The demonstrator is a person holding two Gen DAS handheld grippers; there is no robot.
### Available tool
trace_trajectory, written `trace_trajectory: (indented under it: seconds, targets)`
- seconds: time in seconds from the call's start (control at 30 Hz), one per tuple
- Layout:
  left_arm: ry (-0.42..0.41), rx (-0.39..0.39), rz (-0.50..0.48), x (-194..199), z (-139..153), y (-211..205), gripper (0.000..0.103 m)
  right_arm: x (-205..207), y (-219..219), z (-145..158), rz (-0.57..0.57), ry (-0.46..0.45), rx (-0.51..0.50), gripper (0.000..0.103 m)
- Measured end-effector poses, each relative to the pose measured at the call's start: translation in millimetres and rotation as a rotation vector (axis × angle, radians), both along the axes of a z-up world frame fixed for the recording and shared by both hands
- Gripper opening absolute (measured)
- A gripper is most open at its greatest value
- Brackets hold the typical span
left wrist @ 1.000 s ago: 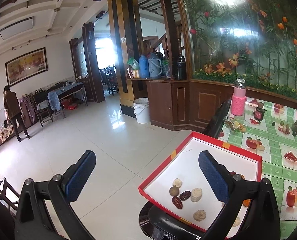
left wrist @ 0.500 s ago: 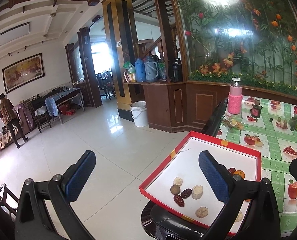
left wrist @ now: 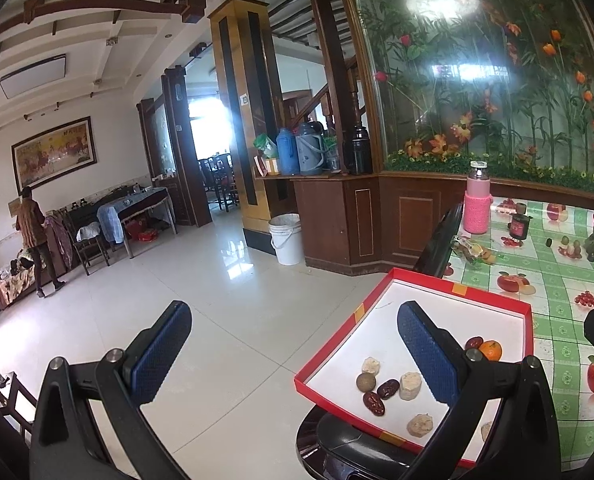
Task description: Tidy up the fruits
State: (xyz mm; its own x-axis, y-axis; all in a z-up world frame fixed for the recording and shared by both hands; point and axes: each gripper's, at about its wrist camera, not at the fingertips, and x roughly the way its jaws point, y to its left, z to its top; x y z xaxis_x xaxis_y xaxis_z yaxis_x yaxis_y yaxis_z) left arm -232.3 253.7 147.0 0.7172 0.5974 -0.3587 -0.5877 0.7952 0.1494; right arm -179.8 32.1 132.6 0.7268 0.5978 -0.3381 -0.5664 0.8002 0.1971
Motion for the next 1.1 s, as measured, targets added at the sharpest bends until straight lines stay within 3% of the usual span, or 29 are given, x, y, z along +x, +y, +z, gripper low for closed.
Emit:
trace_trajectory:
  seconds: [0.47, 1.1]
  targets:
    - [0.028, -0.028, -0.028, -2, -7, 2, 0.103, -11, 11, -5, -0.001, -0.032, -0.040, 0.103]
    - [0.076, -0.060, -0.044, 4, -12, 6, 0.103, -6, 13, -18, 0.000, 0.000, -0.058, 0.103]
